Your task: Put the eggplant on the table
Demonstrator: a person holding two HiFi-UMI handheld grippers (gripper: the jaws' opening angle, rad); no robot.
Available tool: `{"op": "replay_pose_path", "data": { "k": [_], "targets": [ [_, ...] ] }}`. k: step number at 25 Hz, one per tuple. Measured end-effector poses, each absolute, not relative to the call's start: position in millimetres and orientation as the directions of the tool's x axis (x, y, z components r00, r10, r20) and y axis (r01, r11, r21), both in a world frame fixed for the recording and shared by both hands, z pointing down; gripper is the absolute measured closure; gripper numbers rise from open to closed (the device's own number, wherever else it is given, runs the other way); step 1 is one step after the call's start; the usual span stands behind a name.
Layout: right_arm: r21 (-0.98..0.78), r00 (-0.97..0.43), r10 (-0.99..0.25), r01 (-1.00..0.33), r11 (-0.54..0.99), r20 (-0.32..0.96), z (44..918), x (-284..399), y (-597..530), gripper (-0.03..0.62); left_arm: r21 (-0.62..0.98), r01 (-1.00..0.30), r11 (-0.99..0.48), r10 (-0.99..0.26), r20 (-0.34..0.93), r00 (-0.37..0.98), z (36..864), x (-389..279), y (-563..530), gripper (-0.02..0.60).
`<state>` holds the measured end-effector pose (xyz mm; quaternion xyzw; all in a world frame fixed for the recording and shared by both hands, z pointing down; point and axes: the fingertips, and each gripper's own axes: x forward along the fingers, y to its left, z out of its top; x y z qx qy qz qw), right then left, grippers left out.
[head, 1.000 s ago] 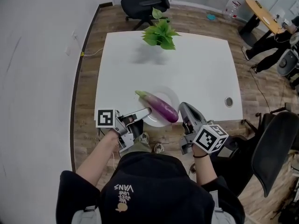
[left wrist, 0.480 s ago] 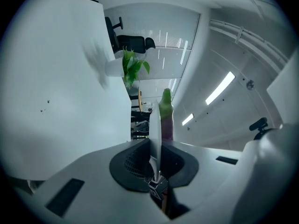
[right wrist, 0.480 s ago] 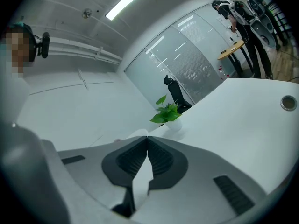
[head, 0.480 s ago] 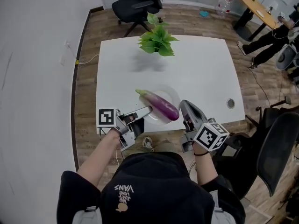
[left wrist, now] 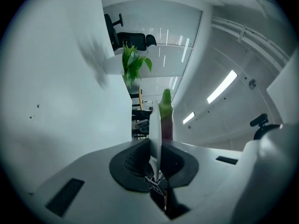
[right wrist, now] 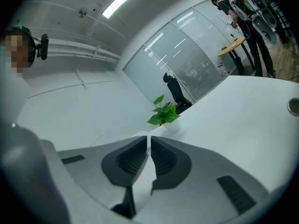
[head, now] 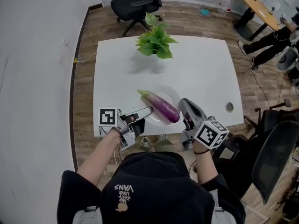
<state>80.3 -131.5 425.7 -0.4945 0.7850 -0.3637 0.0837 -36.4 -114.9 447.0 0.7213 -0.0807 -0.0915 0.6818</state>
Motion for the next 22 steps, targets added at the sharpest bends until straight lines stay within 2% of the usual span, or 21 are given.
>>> {"op": "replay_pose_path", "data": {
  "k": [5,8,9,15,22],
  "targets": [
    [-0.659,-0.519,-0.821,-0.707,0.257,0.237,428,86,-144,0.565,0.999,0.012,-0.046,-0.249,-0.023,0.968,450,-28,-122,0.554],
    [-0.66,-0.527,-0.81,-0.709,0.25,0.259,430,87,-149,0.494,0.999,0.016,-0.051,-0.253,-0.028,0.967,452,-23,-127,0.554],
    [-0.663,-0.528,-0.809,-0.706,0.247,0.26,431,88,-151,0.491,0.998,0.013,-0.055,-0.251,-0.026,0.968,453,-23,-128,0.554],
    [-0.68,-0.542,-0.8,-0.69,0.249,0.257,439,93,-159,0.494,0.999,0.009,-0.046,-0.251,-0.021,0.968,458,-17,-135,0.554],
    [-0.69,-0.553,-0.789,-0.682,0.244,0.268,452,99,-166,0.536,0.999,-0.004,-0.044,-0.253,-0.008,0.967,469,-13,-140,0.554]
  ]
}}
